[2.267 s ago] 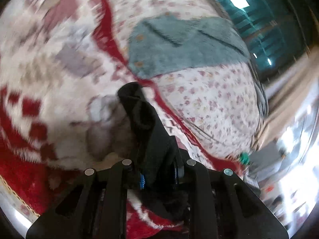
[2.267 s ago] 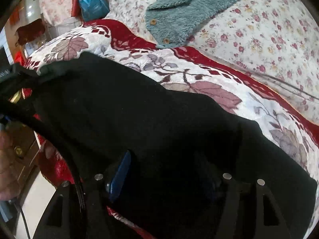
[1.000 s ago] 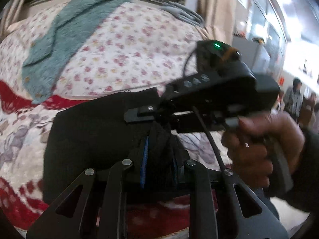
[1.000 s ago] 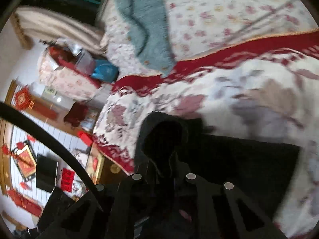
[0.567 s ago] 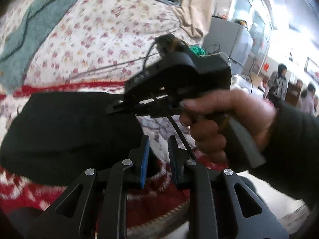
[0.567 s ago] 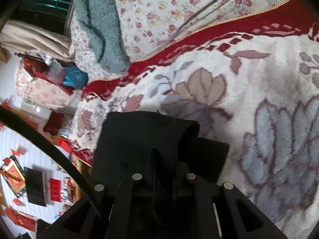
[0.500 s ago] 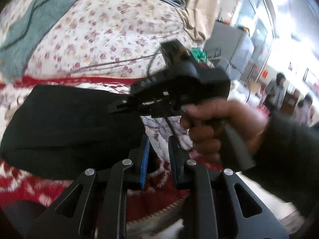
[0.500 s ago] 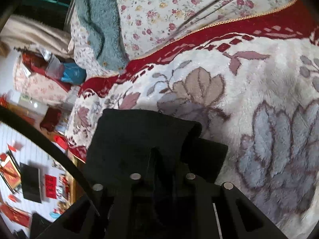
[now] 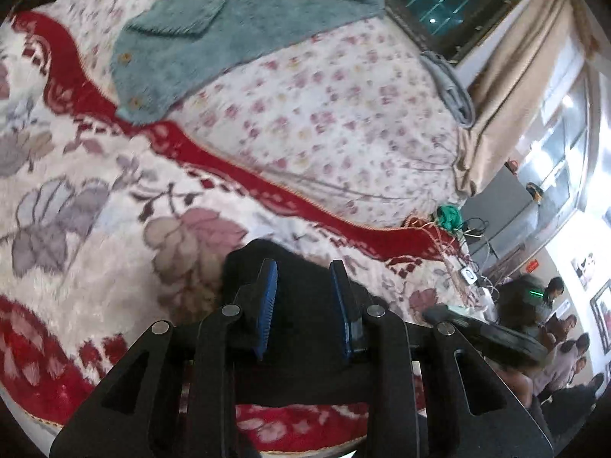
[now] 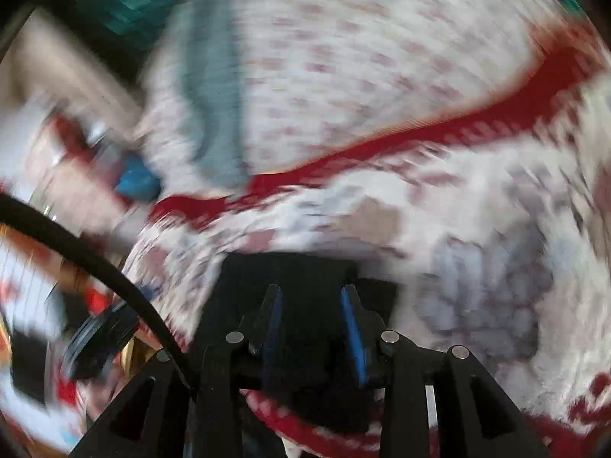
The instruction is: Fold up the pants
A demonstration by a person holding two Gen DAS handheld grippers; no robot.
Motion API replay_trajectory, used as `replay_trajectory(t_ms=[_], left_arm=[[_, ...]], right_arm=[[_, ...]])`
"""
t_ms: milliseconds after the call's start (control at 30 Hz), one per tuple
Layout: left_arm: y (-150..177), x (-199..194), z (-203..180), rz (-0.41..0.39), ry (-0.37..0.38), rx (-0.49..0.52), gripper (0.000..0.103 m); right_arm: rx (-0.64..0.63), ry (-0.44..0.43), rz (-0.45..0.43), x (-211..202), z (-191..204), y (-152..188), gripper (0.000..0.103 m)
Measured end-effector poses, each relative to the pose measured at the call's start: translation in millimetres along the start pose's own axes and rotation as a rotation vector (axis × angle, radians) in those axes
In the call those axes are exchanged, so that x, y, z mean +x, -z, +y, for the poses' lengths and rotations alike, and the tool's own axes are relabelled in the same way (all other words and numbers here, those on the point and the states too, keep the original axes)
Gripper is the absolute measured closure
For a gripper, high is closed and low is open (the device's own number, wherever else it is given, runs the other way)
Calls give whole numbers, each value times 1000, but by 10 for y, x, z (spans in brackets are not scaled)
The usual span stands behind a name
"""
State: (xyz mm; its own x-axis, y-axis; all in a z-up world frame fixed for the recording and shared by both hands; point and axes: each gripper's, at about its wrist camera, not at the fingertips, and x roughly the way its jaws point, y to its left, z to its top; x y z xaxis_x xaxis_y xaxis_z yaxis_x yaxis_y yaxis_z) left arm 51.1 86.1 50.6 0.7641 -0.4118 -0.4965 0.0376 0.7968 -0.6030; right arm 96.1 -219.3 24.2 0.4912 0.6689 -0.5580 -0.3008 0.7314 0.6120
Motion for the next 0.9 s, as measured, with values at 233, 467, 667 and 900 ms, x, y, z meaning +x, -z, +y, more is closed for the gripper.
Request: replay_trajectory(t_ms=[233,467,667,900], left_arm=[[369,252,13,168,58,-34,77],[615,667,117,350,-29,-5,80],[543,434,2,268,-45,35,81],[-31,580,-138,150,18,35,80]], right_arm=[[-353,-27,149,571,637,493,73],[-184,-45,80,758,-23,727,85],[-179,-63,66,709,31,757,86],[-246,186,-98,482,460,205,77]])
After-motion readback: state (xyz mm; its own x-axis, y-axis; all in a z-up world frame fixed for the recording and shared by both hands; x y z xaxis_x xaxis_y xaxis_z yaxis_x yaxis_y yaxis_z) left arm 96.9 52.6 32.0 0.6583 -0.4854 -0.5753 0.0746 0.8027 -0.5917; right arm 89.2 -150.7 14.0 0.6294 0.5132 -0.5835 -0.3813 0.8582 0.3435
